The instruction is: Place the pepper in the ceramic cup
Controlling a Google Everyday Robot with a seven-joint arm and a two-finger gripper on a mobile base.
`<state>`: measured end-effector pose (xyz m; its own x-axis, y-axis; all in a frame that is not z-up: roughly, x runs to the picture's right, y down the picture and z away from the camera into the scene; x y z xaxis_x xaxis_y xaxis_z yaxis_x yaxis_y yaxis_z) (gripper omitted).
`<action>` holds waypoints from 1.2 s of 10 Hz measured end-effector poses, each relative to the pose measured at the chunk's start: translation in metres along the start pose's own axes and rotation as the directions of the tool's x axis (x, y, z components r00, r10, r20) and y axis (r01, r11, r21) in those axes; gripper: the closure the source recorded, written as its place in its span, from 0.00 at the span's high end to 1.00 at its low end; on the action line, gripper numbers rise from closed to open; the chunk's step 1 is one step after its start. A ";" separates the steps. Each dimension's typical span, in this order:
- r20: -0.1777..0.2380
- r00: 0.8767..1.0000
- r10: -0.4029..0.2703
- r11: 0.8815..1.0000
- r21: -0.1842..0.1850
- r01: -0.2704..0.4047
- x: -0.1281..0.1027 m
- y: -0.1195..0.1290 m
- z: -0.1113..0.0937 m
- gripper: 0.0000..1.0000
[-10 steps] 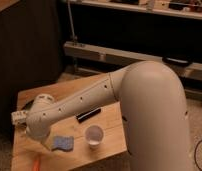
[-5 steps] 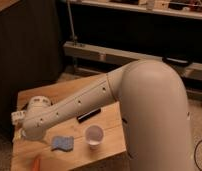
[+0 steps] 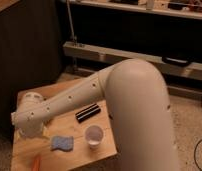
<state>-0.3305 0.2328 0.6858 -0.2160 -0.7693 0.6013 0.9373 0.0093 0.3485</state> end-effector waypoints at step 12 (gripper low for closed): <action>0.126 0.986 -0.105 0.973 -0.190 0.128 -0.078 -0.016 0.045 0.80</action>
<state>-0.3410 0.3215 0.6656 -0.3458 -0.6791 0.6475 0.9368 -0.2108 0.2792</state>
